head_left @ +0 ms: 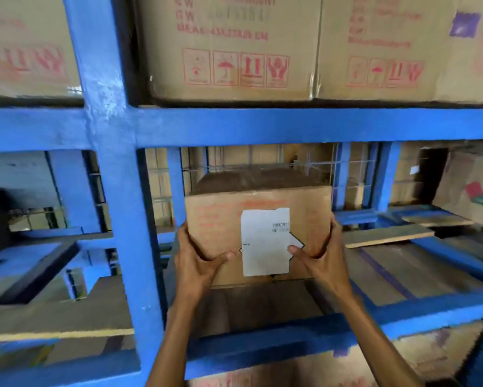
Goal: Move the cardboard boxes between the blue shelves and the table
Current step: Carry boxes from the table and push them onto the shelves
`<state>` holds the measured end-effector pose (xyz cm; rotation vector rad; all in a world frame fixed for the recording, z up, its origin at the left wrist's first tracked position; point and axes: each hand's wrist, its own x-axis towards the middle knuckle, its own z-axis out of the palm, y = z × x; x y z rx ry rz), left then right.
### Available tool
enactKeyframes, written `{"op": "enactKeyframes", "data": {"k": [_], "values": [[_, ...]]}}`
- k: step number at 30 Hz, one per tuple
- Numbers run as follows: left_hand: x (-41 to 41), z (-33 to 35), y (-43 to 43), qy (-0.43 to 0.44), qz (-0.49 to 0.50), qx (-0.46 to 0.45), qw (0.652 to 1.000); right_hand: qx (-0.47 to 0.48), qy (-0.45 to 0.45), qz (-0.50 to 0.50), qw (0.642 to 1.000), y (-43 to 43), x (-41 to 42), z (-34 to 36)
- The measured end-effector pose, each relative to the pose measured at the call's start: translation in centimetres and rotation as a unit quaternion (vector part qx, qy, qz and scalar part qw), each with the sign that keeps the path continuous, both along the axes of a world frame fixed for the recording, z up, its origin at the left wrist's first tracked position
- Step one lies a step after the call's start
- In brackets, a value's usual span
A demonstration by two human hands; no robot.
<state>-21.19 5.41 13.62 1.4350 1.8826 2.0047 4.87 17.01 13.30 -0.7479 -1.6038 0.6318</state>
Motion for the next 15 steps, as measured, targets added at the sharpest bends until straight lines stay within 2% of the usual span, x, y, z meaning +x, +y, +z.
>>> {"op": "enactKeyframes", "data": {"k": [4, 9, 15], "values": [[-2.5, 0.0, 2.6, -0.003, 0.025, -0.023, 0.999, -0.012, -0.054, 0.034, 0.998, 4.5, -3.4, -0.9], [-4.0, -0.3, 5.5, 0.006, 0.126, -0.032, 0.991, -0.029, -0.118, 0.019, 0.992, 9.4, -8.4, -3.2], [-5.1, 0.1, 7.8, 0.006, 0.137, -0.022, 0.990, -0.009, -0.088, 0.012, 0.996, 13.8, -10.9, -3.4]]}}
